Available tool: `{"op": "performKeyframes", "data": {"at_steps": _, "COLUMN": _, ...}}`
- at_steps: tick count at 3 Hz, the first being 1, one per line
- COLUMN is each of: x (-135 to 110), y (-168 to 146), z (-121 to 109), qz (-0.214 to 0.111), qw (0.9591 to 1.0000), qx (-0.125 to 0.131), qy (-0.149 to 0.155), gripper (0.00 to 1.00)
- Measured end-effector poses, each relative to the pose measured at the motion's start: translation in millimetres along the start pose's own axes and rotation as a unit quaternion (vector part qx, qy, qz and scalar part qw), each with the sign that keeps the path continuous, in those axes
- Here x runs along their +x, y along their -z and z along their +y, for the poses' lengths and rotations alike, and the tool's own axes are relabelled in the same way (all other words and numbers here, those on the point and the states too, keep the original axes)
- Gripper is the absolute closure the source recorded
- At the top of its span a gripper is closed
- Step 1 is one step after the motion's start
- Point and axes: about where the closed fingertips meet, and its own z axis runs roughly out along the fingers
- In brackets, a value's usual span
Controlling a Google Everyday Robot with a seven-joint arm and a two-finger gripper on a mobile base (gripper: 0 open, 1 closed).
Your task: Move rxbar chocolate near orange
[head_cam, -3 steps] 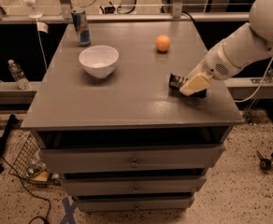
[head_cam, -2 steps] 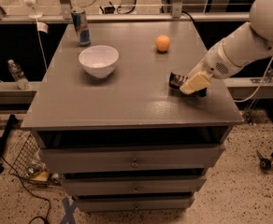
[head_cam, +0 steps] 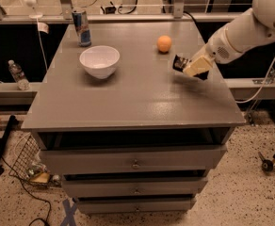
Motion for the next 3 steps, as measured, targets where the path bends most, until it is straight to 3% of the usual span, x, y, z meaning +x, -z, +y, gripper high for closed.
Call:
{"op": "performKeyframes", "data": {"at_steps": 1, "x": -3.0, "y": -12.7, "z": -43.9, "qz": 0.0, "qw": 0.9993, "qx": 0.03, "qy": -0.022, "gripper": 1.0}}
{"op": "performKeyframes", "data": {"at_steps": 2, "x": -3.9, "y": -26.8, "z": -87.8, "qz": 0.012, "qw": 0.996, "qx": 0.067, "qy": -0.058, "gripper": 1.0}}
{"op": "performKeyframes", "data": {"at_steps": 3, "x": -1.5, "y": -31.8, "z": -103.8, "qz": 0.025, "qw": 0.9929, "qx": 0.083, "qy": -0.082, "gripper": 1.0}}
